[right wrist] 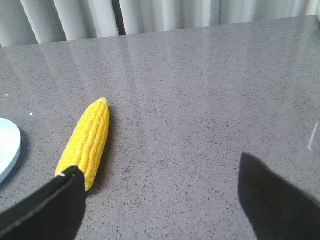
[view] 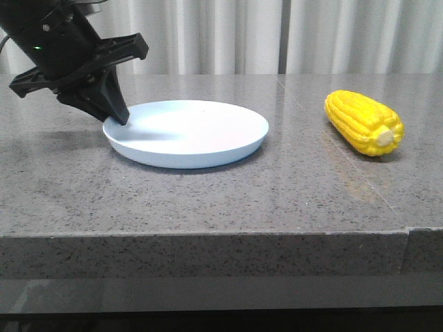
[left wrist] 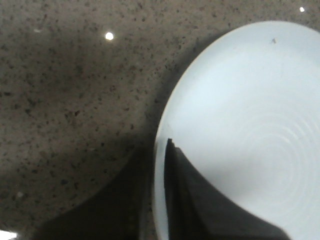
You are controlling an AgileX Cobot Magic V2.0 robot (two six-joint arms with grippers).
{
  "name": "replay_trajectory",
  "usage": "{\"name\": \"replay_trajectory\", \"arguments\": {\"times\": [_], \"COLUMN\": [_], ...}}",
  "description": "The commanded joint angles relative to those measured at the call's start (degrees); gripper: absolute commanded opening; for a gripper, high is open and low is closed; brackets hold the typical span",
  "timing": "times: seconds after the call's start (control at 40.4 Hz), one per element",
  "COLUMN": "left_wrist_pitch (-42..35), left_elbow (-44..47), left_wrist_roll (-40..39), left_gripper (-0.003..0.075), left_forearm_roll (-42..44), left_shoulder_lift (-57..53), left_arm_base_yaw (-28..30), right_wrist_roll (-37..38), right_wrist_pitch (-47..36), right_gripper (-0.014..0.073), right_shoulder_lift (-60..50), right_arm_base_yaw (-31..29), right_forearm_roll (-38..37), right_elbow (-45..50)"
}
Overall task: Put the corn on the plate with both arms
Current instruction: 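Release the plate and lift the left gripper away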
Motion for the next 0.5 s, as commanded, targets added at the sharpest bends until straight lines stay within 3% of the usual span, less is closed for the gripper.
{"name": "replay_trajectory", "arguments": {"times": [0.0,0.099,0.173,0.322,0.47], "left_wrist_pitch": [-1.23,-1.73,-2.11,-2.23,-5.73], "left_elbow": [-2.71,-2.83,-2.18,1.76,10.22], "left_wrist_roll": [0.0,0.0,0.0,-4.09,-4.8], "left_gripper": [0.0279,0.0409,0.0424,0.028,0.0109], "left_forearm_roll": [-1.25,1.57,6.41,15.46,18.2], "left_shoulder_lift": [-2.99,-5.05,-7.86,-14.58,-22.9], "left_arm_base_yaw": [-0.34,-0.34,-0.23,1.8,5.53], "right_wrist_roll": [-0.26,-0.26,-0.26,-0.26,-0.26], "right_wrist_pitch": [-4.47,-4.47,-4.47,-4.47,-4.47], "right_gripper": [0.0646,0.0646,0.0646,0.0646,0.0646], "right_shoulder_lift": [0.74,0.74,0.74,0.74,0.74], "right_arm_base_yaw": [-0.13,-0.13,-0.13,-0.13,-0.13], "right_forearm_roll": [-0.64,-0.64,-0.64,-0.64,-0.64], "right_elbow": [-1.82,-1.82,-1.82,-1.82,-1.82]}}
